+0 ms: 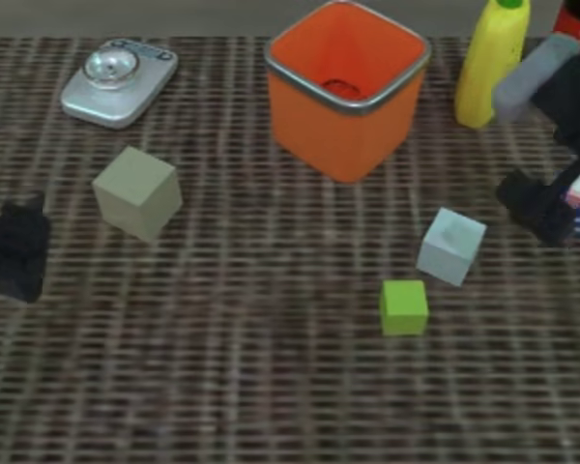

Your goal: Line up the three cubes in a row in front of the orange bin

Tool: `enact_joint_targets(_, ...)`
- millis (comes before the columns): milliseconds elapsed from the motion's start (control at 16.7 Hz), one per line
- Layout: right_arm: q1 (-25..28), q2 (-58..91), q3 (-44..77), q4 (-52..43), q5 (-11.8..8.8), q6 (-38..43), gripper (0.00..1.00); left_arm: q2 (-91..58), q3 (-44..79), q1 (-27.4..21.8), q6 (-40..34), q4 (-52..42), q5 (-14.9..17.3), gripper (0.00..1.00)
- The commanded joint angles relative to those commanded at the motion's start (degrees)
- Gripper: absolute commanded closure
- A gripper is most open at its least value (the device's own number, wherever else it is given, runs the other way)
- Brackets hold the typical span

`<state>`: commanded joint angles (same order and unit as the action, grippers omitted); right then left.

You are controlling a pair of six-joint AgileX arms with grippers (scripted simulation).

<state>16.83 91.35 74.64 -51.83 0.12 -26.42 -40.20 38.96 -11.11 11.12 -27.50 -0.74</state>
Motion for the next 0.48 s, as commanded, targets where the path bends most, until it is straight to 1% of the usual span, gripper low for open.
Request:
enact_joint_targets(240,3.2,16.8,14.7,-9.7,0.0,-5.1,0.0,20.1,-20.3,6.4,-5.4,13.1,0.2,0.0)
enact_joint_targets(480,5.4,28.5,25.2,-15.9,0.0,-8.5,0.0,34.4,-33.7,10.7,-9.4,23.2,0.5,0.0)
